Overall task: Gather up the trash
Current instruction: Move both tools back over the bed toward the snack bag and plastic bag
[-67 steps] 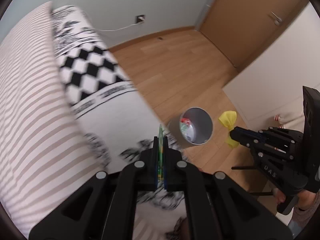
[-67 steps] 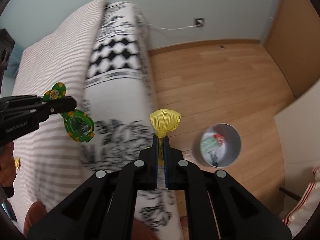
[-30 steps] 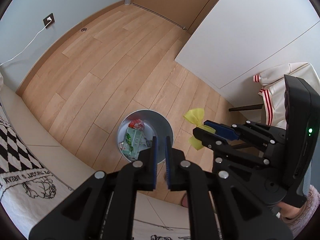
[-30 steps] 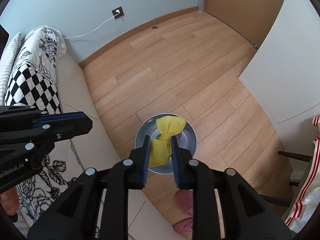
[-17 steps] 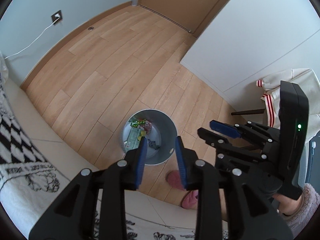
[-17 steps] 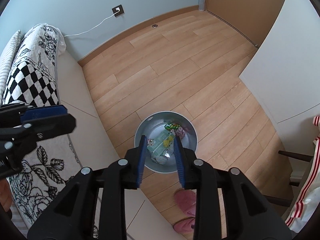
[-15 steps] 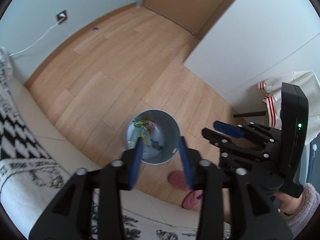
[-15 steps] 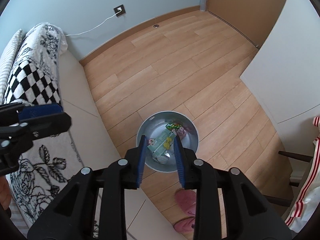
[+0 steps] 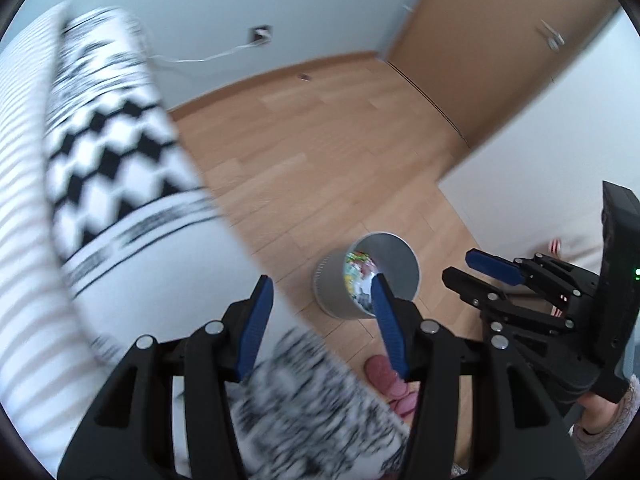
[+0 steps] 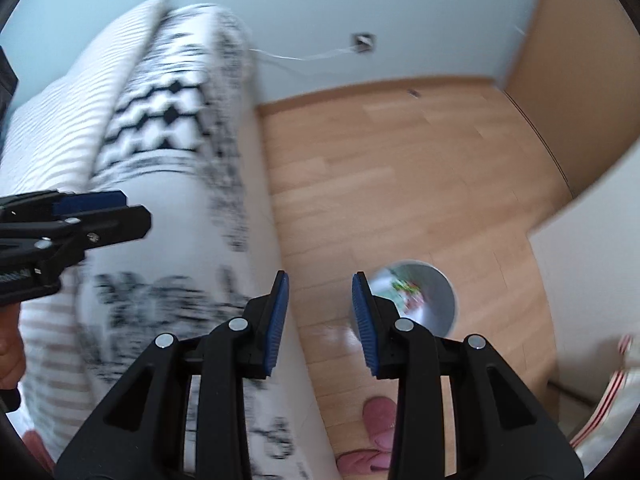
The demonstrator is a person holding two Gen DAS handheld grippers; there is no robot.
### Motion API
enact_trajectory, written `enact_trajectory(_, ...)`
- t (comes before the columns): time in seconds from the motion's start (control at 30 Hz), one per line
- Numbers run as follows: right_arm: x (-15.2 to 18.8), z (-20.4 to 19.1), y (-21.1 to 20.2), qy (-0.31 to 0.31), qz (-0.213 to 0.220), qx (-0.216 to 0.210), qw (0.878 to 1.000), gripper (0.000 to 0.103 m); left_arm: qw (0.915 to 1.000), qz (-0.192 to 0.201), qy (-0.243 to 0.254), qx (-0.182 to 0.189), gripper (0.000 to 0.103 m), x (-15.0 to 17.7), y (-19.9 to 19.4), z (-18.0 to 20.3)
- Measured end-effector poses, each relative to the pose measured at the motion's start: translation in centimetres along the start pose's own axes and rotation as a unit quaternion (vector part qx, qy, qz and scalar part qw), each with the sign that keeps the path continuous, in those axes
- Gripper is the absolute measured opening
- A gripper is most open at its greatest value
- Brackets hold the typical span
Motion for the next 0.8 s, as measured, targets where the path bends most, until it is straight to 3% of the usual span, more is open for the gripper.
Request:
enact_trajectory(0.2,-1.7,-12.6,-2.7,-0.104,0.012,-0.046,0.993,0.031,0.9945,0.043,-0.086,-0.041,0.052,4.8,-8.2,-8.8)
enact_trajectory(0.4,-1.6,-27.4,-5.7,-0.233,0.013,-0.105,0.967,0.032,0.9731,0.072,-0.188,-0.112,0.052,12.1,-16.5,-18.9)
enact_trajectory(0.6,0.8,-43.0,-8.7,-0.355,0.011,-0.175,0.918,0.031,0.9390,0.069,-0.274,-0.196,0.052,21.4,-24.5,-27.7)
enact_trajectory(0.8,4.6,-56.5,-12.3,-0.461,0.007,-0.232,0.857,0.031,0.8946,0.054,-0.370,-0.244,0.052,30.9,-31.5,-33.5)
Point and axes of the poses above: each gripper's, at about its wrist camera, not at the fingertips, and y roughly the way its jaws point, z to its right, x to its underside, the point moved 6 cm from there along y, roughly the way its jaws point, and after that the axes turned 3 degrees about -z, right-handed, at the moved point
